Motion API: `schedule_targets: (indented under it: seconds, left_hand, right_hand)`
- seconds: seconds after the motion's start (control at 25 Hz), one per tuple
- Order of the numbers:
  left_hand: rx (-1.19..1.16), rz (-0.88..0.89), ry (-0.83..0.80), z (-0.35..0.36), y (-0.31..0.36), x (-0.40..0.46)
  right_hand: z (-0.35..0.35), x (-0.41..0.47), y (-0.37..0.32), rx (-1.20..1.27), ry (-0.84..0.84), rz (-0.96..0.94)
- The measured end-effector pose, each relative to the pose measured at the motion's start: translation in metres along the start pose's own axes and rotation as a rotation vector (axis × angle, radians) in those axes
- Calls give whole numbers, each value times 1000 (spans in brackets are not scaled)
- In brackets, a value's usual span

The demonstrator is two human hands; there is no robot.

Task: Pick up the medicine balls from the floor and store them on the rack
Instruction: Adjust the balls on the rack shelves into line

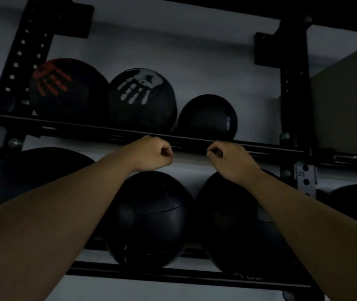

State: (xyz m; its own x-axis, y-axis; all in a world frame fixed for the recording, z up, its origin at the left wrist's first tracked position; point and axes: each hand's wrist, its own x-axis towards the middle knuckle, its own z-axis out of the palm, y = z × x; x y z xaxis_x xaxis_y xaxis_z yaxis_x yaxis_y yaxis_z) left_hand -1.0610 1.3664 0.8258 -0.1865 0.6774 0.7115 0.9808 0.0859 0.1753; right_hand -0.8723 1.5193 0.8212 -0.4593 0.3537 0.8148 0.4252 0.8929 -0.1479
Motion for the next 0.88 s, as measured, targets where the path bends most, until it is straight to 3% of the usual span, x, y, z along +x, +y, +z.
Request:
schedule_targets:
  seconds: [0.2,0.44,0.64,0.88]
  left_hand:
    - [224,104,4,11,33,31]
    - [362,194,297,4,46,91]
    - [518,87,511,13,55,143]
    - [249,-59,422,29,71,201]
  right_hand:
    - [-16,2,32,-60,21,7]
    - [-48,58,49,-55,186,49]
    - [-47,123,68,104,215,148]
    - [-27,167,85,273,68,210]
